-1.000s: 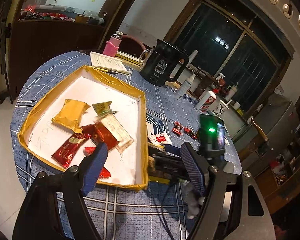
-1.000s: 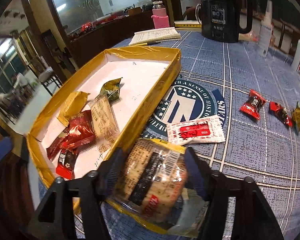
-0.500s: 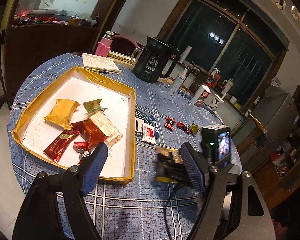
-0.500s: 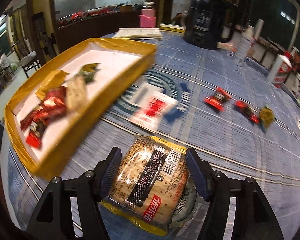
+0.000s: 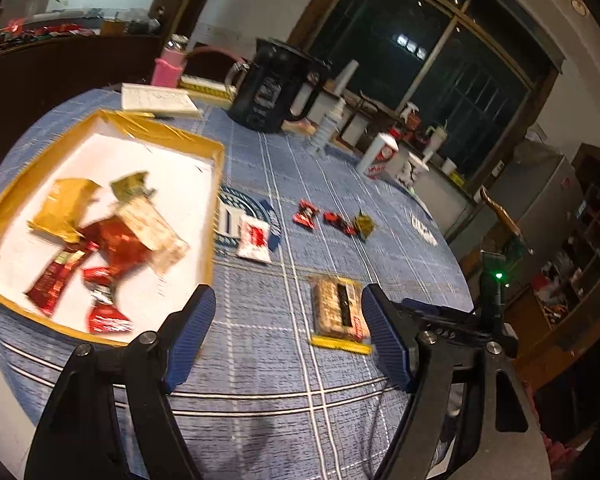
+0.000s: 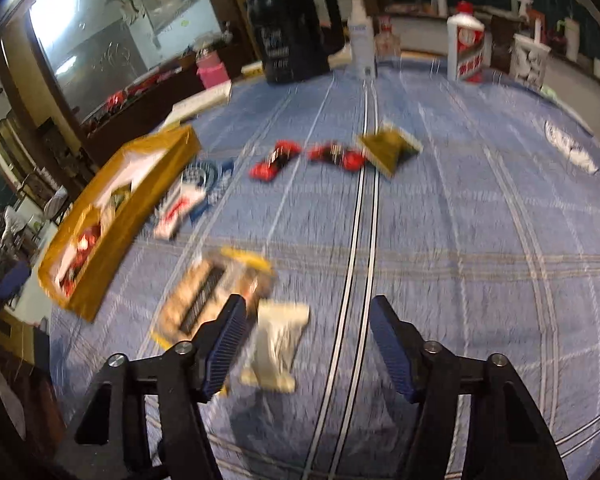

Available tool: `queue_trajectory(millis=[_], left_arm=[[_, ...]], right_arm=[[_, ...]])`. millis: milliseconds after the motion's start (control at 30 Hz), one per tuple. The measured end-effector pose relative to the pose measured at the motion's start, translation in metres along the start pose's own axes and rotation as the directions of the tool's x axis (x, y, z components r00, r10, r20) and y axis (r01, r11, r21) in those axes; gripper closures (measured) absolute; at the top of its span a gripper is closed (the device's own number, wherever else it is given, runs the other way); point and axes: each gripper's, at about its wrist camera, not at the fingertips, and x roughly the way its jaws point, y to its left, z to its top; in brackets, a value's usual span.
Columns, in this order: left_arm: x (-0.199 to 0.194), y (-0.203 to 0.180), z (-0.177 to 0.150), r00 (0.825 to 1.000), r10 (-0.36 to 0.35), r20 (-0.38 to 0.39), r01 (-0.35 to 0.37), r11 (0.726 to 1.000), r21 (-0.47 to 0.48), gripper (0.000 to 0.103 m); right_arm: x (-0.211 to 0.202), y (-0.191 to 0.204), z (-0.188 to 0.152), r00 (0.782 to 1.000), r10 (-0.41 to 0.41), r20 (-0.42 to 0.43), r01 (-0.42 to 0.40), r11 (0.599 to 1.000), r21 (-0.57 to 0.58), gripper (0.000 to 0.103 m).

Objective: Organize snacks
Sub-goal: 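Set the biscuit packet on the table beside the left gripper and open right, then grasp the biscuit packet with the left gripper while the right grasps the small white packet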

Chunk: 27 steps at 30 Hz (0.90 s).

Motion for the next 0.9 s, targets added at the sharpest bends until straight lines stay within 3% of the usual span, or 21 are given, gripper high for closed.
queue_trajectory(millis=[133, 300, 333, 600, 733, 900], left_arm=[[0.013, -0.014, -0.005, 0.999, 0.006, -0.048, -0.005, 1.0, 0.025, 0.028], [0.028, -0.028, -0.008, 0.995, 0.038, -0.096, -0.032, 0.997, 0.063, 0.028], [0.034, -0.032, -0.009, 0.993, 0.043, -0.112, -0.035, 0.997, 0.075, 0.028], [0.097, -0.065, -0.021, 0.966, 0.079, -0.248, -0.035, 0.984, 0.176, 0.028], [0.121, -0.084, -0.022, 0.96, 0.109, -0.256, -0.045, 0.969, 0.244, 0.028], [0.15, -0.099, -0.019, 0.954, 0.193, -0.231, -0.109, 0.937, 0.331, 0.028]], right_arm=[[0.017, 0.009, -0.009, 1.0, 0.014, -0.022, -0.014, 1.0, -0.026, 0.055], [0.021, 0.023, -0.01, 0.998, -0.055, 0.014, 0.056, 0.993, -0.103, 0.061], [0.022, 0.025, -0.011, 0.997, -0.079, 0.02, 0.081, 0.989, -0.122, 0.069], [0.011, 0.0, -0.016, 0.996, -0.08, 0.035, 0.083, 0.993, -0.085, 0.07], [-0.004, -0.023, -0.019, 0.997, -0.065, 0.051, 0.067, 0.997, -0.035, 0.07], [-0.015, -0.039, -0.022, 0.998, -0.029, 0.062, 0.029, 1.0, 0.008, 0.07]])
